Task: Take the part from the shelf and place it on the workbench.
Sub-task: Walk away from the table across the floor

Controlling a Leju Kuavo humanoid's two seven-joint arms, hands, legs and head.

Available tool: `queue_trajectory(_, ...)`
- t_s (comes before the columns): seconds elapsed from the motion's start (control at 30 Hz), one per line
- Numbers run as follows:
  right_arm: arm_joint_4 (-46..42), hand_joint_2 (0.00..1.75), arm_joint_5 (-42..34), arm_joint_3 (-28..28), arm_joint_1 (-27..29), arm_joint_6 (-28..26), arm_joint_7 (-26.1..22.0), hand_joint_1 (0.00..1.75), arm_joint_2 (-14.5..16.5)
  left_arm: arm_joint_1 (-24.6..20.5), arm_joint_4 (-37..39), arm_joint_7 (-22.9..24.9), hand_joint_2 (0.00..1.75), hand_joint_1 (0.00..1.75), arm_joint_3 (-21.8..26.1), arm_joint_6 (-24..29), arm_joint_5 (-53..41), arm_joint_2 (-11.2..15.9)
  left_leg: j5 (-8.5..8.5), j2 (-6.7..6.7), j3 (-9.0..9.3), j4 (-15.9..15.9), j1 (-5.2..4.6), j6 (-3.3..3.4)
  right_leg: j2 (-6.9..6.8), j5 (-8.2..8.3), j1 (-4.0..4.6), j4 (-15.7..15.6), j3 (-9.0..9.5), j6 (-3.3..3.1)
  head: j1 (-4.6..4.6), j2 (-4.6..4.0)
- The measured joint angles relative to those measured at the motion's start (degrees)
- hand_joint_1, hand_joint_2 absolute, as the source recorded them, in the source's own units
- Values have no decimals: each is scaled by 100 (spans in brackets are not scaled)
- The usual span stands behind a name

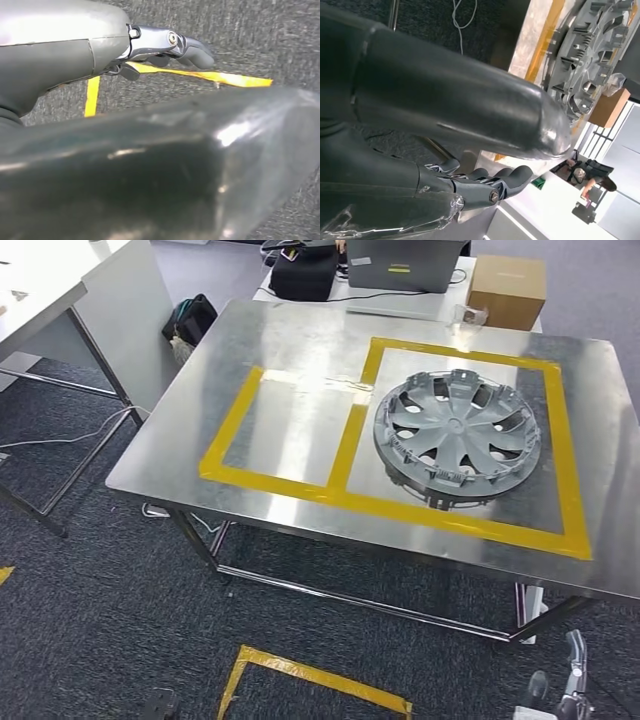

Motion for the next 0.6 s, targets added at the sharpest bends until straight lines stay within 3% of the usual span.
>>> queue_trajectory(0.03,0,0,0,-2,-3,0,0,0,1,-14,0,0,0,0,-1,0,-1,-3,-27,-6,249,-385,1,23,-4,49,10,16,-41,33,4,0)
queue_trajectory(0.07,0,0,0,-3,-4,0,-1,0,1,-27,0,0,0,0,-1,-1,-1,-8,-69,-12,386,-626,-9,56,-9,102,14,24,-76,63,7,0)
queue_trajectory(0.13,1,0,0,-4,-5,0,-2,0,2,-25,1,0,0,0,-1,-1,-2,-17,-64,-11,363,-743,-40,154,-15,199,-8,31,-136,121,10,0)
queue_trajectory(0.17,1,0,0,-4,3,0,-2,0,3,-10,1,0,0,0,0,-1,-3,-17,-16,0,311,-736,-51,205,-14,156,-27,65,-175,146,10,0)
queue_trajectory(0.23,3,0,-1,-4,23,0,-2,0,4,12,2,0,0,0,3,1,-1,-5,94,25,197,-742,-57,296,-6,-245,-45,422,-319,187,19,0)
queue_trajectory(0.3,5,0,-2,-4,27,0,-1,0,4,10,2,0,0,0,8,2,2,8,211,31,51,-738,-78,342,-2,-815,-40,1175,-514,203,35,0)
queue_trajectory(0.33,5,0,-2,-4,24,0,0,0,4,10,2,0,0,0,9,2,2,8,273,31,-29,-734,-92,350,-1,-962,-35,1516,-560,198,40,0)
queue_trajectory(0.37,6,0,-2,-4,23,0,0,0,4,12,2,0,0,0,8,1,2,6,333,32,-111,-728,-104,353,0,-979,-28,1707,-534,188,43,0)
queue_trajectory(0.4,7,0,-1,-5,24,0,0,0,4,14,2,0,0,0,8,0,2,4,391,32,-189,-719,-114,351,0,-877,-18,1682,-402,173,43,0)
queue_trajectory(0.47,6,0,-1,-5,20,0,0,0,4,15,2,0,0,0,8,-1,2,2,491,29,-315,-700,-121,330,-1,-597,5,1035,163,139,44,0)
queue_trajectory(0.53,4,0,-19,-5,-2,8,19,0,4,14,2,-4,0,0,9,-6,3,1,569,26,-394,-676,-139,287,-1,-577,23,152,790,113,39,0)
queue_trajectory(0.6,116,0,-279,-37,-69,166,249,0,4,14,2,-79,0,0,13,-74,41,2,645,29,-431,-663,-145,230,7,-661,46,-248,997,71,32,0)
